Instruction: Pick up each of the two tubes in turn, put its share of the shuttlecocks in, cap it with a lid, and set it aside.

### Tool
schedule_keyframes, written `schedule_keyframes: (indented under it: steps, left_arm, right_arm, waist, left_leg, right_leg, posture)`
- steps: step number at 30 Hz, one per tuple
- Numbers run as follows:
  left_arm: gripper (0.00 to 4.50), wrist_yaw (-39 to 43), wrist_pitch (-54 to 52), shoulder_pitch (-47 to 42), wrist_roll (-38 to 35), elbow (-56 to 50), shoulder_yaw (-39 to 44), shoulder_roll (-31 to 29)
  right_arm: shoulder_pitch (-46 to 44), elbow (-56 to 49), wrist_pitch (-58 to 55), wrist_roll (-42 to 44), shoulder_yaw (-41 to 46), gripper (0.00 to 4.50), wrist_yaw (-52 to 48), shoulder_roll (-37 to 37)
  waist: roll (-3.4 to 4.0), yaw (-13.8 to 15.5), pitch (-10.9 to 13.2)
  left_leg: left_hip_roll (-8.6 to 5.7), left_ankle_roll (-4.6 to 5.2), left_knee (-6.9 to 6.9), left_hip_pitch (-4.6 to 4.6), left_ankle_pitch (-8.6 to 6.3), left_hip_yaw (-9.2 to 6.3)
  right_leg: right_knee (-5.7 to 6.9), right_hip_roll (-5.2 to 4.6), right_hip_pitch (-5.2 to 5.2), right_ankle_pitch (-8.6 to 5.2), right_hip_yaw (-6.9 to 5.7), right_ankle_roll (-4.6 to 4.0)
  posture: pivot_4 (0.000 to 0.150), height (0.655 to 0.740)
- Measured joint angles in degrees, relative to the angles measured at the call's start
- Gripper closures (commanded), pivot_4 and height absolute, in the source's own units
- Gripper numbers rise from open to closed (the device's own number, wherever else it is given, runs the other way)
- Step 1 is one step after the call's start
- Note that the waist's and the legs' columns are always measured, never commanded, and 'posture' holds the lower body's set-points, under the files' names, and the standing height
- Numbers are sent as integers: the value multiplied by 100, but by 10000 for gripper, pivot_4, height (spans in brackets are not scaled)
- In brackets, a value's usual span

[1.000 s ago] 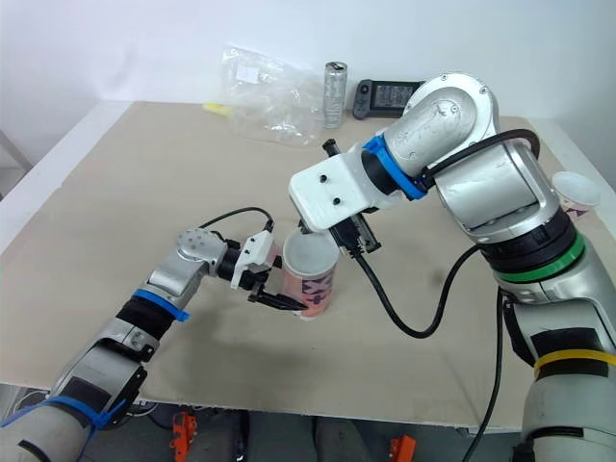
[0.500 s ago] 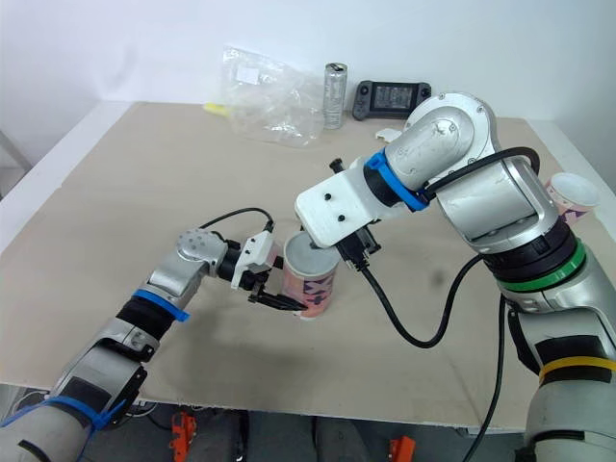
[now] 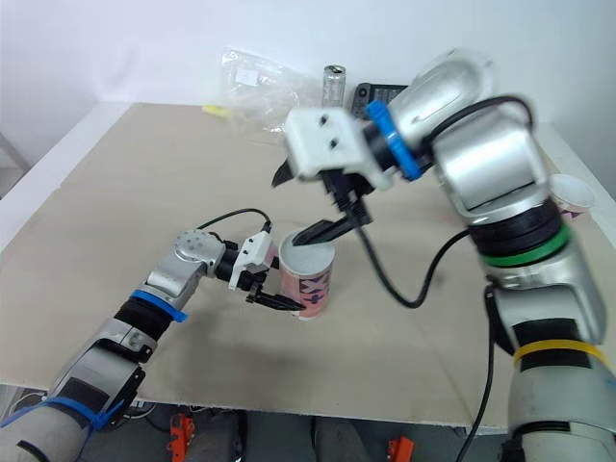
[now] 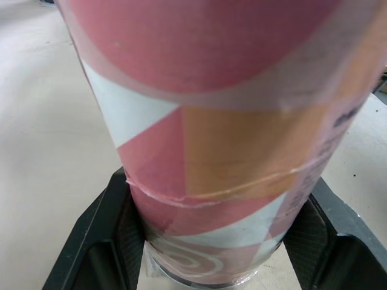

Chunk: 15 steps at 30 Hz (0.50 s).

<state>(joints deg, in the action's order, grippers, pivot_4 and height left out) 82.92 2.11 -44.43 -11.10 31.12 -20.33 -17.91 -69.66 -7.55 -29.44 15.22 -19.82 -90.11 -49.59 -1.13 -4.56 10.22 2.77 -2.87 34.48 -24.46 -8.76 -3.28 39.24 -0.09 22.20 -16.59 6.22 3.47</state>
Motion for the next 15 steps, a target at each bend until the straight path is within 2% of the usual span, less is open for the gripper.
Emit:
schedule_keyframes:
  steps: [2,3,4,5,10,15]
  left_arm:
    - [16545,8,4,-4,0,4,11,-11]
    - [16545,9,6,-2,0,16,22,-16]
    - [16545,10,6,-5,0,23,27,-23]
    - [16545,2,9,-6,0,37,27,-22]
    - [16545,2,31,-20,0,85,31,-22]
    - [16545,4,26,-21,1,104,11,-20]
  right_arm:
    - [327,-210,28,168,-64,28939,-5,-191]
    - [413,-293,31,244,-110,31437,-6,-220]
    - [438,-367,28,317,-148,39174,-6,-220]
    - [435,-461,33,362,-165,43229,-6,-208]
    - [383,-547,143,-129,-557,44250,77,88]
    - [397,-531,770,-891,-957,44250,151,256]
  waist:
    - [6,-12,1]
    - [9,-17,1]
    - [15,-27,2]
    - [19,-28,1]
    - [18,-34,0]
    - [7,-28,-15]
  left_leg:
    - [0,0,-2,1,0,2]
    - [0,0,-1,2,0,2]
    - [0,1,-1,2,1,2]
    - [0,1,0,3,1,2]
    - [1,0,5,5,2,3]
    - [1,0,4,6,2,2]
  right_leg:
    - [1,0,3,2,2,-1]
    - [2,1,4,4,2,-1]
    - [2,1,4,7,3,-1]
    - [2,1,4,9,3,1]
    - [2,2,4,12,4,2]
    - [2,3,-1,7,3,2]
  posture:
    - [1500,7400]
    - [1500,7400]
    - [1500,7400]
    - [1500,7400]
    - [1500,7400]
    - [1500,7400]
